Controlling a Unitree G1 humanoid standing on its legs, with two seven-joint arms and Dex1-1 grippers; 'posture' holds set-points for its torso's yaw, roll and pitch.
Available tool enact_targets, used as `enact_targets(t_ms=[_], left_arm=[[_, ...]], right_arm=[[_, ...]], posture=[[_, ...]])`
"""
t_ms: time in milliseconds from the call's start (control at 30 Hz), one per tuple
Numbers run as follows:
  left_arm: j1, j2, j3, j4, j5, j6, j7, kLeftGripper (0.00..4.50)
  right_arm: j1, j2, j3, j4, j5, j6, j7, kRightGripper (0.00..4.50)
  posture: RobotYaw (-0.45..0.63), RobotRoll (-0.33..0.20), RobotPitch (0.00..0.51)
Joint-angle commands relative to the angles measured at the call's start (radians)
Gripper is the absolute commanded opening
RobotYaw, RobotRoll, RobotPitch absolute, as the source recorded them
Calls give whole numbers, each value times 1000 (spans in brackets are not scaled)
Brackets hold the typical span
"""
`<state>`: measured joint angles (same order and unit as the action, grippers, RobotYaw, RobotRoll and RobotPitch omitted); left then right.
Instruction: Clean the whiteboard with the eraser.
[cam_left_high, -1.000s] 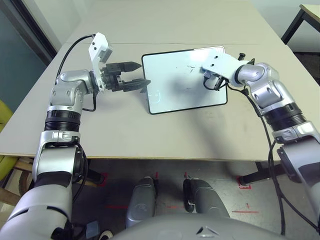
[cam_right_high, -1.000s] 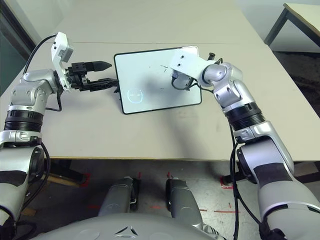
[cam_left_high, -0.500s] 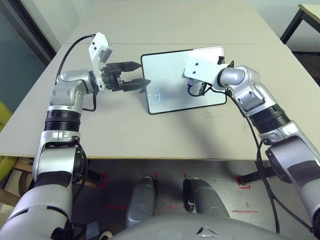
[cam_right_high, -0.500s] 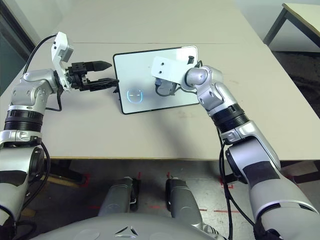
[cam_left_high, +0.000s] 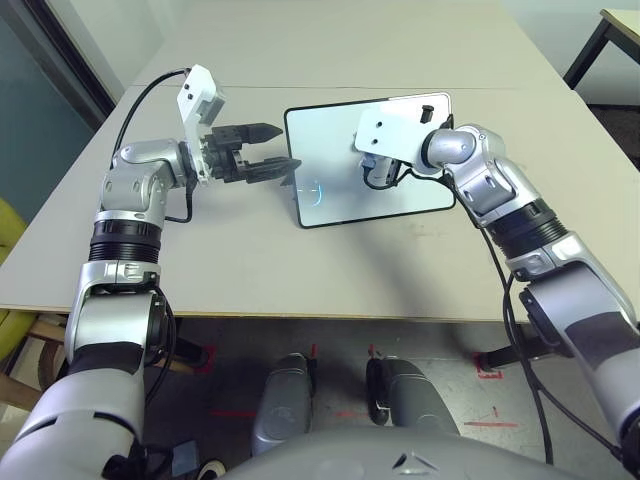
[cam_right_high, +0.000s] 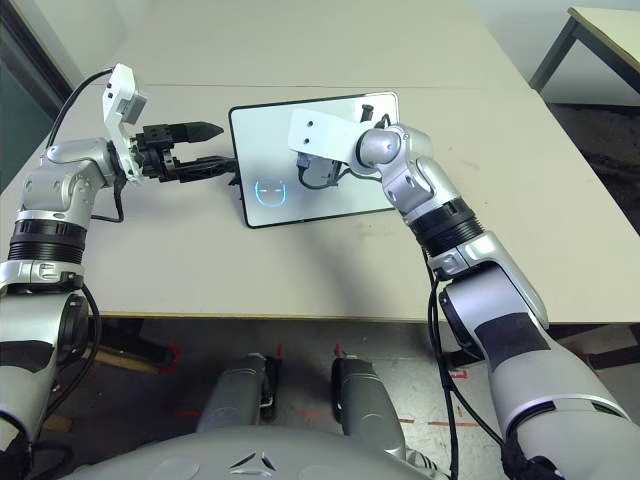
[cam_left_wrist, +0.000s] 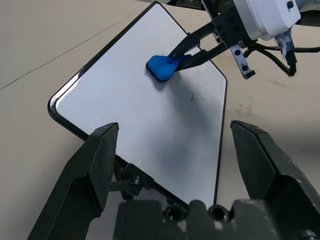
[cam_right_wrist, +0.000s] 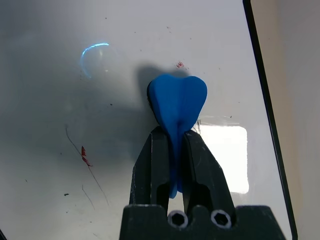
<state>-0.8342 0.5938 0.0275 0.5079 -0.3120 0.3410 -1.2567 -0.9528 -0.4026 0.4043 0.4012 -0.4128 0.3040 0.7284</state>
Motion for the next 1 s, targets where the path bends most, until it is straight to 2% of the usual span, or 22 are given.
enact_targets(t_ms=[33, 700, 1000], left_arm=[[-13, 3, -7, 10, 3, -9, -6, 4500], [-36, 1, -16, 51, 7, -29, -14, 4500], [-36, 3, -16, 51, 7, -28, -14, 4500]], right_arm=[[25, -33, -21, 15, -4, 18, -6, 113], [114, -199, -105, -7, 31, 53, 7, 111], [131, -224, -121, -21, 47, 49, 11, 111]], posture=[[180, 0, 98], [167, 0, 105], [167, 0, 105]])
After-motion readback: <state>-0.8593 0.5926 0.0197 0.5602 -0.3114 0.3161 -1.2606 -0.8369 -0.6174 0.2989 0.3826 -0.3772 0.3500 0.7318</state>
